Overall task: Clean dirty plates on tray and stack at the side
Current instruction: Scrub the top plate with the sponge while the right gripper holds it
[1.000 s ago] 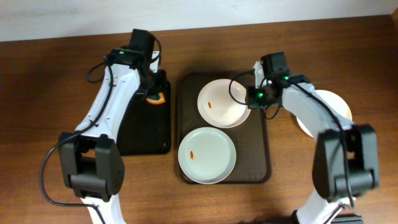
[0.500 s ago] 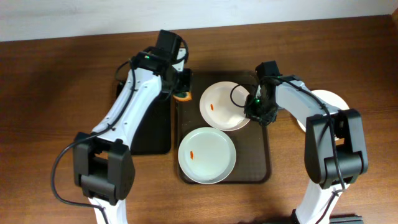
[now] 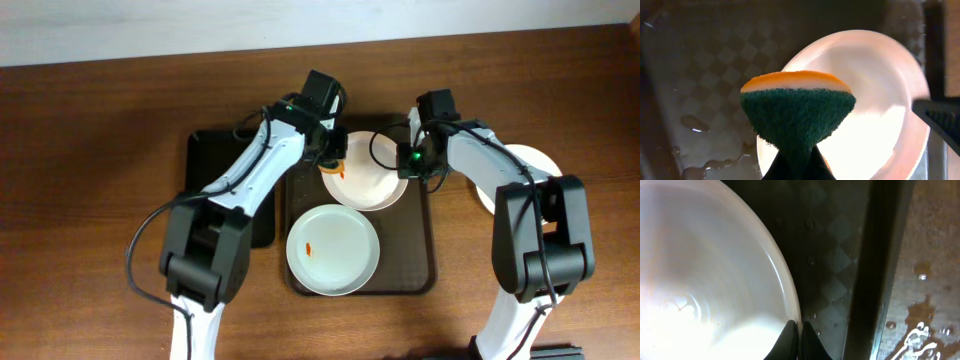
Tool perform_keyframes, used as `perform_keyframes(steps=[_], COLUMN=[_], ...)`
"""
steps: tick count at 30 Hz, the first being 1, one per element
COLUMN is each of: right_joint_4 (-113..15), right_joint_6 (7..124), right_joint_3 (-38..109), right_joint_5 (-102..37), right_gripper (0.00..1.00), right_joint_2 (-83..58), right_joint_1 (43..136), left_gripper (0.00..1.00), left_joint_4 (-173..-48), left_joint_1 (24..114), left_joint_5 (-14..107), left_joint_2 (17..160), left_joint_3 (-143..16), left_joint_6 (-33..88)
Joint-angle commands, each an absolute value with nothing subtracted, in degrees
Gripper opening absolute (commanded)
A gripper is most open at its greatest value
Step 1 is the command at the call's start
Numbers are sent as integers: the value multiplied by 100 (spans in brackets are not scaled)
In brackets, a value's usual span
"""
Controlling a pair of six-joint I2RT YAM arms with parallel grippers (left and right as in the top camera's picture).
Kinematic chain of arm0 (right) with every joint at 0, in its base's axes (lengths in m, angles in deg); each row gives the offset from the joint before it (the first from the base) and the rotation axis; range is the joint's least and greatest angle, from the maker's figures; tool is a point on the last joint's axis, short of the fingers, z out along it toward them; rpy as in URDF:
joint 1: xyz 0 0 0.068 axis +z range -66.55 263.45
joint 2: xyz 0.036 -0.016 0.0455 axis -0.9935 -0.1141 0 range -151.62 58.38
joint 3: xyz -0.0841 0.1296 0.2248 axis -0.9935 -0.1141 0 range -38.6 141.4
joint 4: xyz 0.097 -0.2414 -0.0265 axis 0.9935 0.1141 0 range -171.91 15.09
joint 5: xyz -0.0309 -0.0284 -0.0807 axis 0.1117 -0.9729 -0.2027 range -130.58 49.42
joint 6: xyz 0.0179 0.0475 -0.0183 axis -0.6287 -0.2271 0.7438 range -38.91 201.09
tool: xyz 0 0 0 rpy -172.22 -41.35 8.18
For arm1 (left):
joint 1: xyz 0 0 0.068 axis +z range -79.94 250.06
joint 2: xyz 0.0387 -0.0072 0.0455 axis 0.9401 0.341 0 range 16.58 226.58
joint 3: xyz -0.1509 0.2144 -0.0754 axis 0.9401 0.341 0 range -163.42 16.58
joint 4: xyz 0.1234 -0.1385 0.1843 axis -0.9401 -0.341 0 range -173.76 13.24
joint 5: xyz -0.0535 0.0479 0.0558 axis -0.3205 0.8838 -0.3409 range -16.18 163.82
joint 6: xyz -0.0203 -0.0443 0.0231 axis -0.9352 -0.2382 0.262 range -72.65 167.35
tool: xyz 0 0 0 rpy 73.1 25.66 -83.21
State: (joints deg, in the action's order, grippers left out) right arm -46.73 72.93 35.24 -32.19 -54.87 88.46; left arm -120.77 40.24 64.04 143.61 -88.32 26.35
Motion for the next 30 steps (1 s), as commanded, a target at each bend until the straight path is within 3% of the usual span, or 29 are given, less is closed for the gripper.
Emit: perform_keyframes(steps=[1, 11, 24, 30], right_joint_4=[-4551, -4463, -4374, -4275], right_joint_6=[6810, 6812, 6812, 6810], right_joint_3=[3555, 3555, 3555, 3555], right_joint_5=[-3313, -3313, -3311, -3311], right_gripper=[4, 4, 4, 4], right_joint_2=[-5546, -5546, -5546, -5546], right_joint_1=[8829, 8829, 8829, 8829], left_gripper=[0, 0, 0, 0], left_joint_4=[-11854, -11408, -12059, -12905], left_joint_1=[3895, 3495, 3434, 3438], left_joint_5=[6188, 5930, 9971, 10364], left_joint_2=[14520, 15195, 15198, 15193], left_joint_3=[-8910, -8910, -8910, -9391], left_joint_6=[2371, 2128, 3293, 2585])
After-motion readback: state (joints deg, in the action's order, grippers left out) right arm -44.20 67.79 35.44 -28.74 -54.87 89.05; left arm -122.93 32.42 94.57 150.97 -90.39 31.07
